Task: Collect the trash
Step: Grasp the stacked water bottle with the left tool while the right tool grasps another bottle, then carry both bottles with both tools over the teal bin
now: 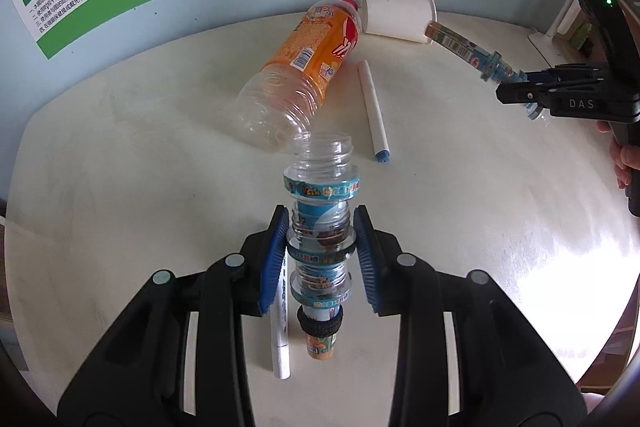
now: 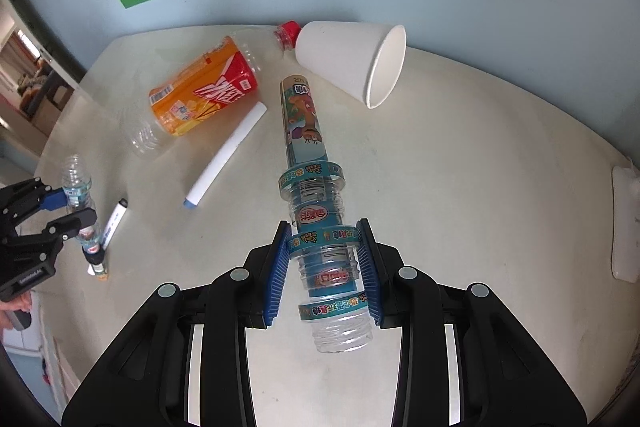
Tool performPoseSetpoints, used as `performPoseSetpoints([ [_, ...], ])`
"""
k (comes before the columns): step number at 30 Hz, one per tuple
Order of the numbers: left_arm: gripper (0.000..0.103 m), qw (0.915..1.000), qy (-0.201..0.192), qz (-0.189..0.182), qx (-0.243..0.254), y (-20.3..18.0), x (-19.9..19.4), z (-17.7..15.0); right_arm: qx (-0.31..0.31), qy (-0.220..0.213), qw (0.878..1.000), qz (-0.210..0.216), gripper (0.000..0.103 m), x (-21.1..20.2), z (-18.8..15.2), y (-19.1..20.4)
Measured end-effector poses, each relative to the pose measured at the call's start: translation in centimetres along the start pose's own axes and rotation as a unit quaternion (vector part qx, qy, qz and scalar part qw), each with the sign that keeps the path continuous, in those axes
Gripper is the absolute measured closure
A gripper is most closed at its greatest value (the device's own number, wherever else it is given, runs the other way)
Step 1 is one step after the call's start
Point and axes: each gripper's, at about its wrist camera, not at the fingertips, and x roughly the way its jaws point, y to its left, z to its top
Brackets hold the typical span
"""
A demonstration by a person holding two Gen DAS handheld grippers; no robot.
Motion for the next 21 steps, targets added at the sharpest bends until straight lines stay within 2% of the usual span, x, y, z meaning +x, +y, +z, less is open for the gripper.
performPoseSetpoints([
  [5,0.072,0.9998,-0.013,0.01,-0.01,0.2,-1.9,-0.6,-0.021,-0.011,1.0,0.019,0.069,-2.3,-1.4,2.0],
  [11,0.072,0.9986,-0.029,0.031,-0.031,0.8,-4.4,-1.8,-0.058,-0.033,0.996,0.054,0.069,-4.2,-1.0,6.1],
  [16,0.072,0.9957,-0.045,0.048,-0.065,1.7,-7.2,-3.5,-0.106,-0.046,0.99,0.084,0.069,-5.4,-0.3,10.0],
  [21,0.072,0.99,-0.055,0.081,-0.102,3.1,-10.2,-6.3,-0.157,-0.047,0.979,0.124,0.069,-6.2,0.2,14.2],
])
